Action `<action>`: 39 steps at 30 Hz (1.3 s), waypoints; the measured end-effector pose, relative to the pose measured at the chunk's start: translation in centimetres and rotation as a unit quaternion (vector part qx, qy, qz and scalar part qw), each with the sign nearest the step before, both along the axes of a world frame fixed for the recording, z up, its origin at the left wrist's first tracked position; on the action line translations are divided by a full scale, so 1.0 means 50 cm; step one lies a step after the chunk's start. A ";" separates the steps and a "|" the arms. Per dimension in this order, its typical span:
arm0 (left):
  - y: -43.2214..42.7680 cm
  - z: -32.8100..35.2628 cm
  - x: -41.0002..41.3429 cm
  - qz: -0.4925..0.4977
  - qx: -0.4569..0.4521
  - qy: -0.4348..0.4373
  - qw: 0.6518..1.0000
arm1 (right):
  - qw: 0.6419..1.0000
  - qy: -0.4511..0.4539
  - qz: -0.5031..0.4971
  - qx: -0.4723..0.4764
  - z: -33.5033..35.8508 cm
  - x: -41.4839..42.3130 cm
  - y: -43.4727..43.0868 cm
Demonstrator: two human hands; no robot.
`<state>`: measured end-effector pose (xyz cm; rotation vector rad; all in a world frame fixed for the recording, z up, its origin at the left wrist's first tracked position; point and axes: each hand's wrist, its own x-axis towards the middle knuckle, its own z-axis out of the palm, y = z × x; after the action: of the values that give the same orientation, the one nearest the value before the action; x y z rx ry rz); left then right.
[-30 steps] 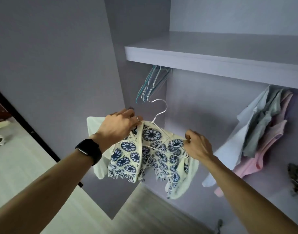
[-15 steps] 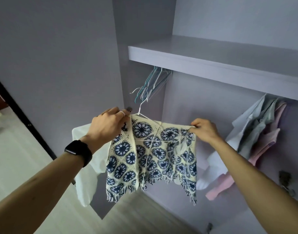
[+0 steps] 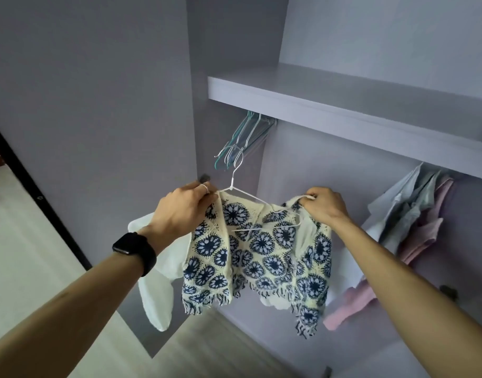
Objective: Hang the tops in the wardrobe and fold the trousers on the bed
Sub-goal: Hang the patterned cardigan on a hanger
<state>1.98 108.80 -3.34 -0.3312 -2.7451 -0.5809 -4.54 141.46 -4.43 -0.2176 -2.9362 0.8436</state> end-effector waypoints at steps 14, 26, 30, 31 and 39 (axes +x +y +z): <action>0.117 -0.033 0.000 0.092 0.061 -0.050 0.993 | 0.984 0.103 0.108 -0.096 -0.078 0.185 -0.153; 0.013 -0.024 -0.030 0.051 0.090 0.050 0.993 | 0.972 0.207 0.101 -0.054 -0.007 0.103 -0.040; 0.017 -0.002 -0.026 0.018 0.072 0.075 0.994 | 0.967 0.141 0.209 0.041 0.062 0.036 -0.085; 0.019 0.003 -0.024 0.012 0.069 0.081 0.994 | 0.964 0.130 0.220 0.074 0.066 0.026 -0.098; -0.006 0.031 -0.014 0.022 0.003 0.069 0.997 | 0.964 0.014 0.229 0.137 0.092 -0.012 -0.162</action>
<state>1.26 108.51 -1.81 -0.2960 -2.6106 -0.5335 -5.16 133.35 0.18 0.5043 -3.0712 0.4519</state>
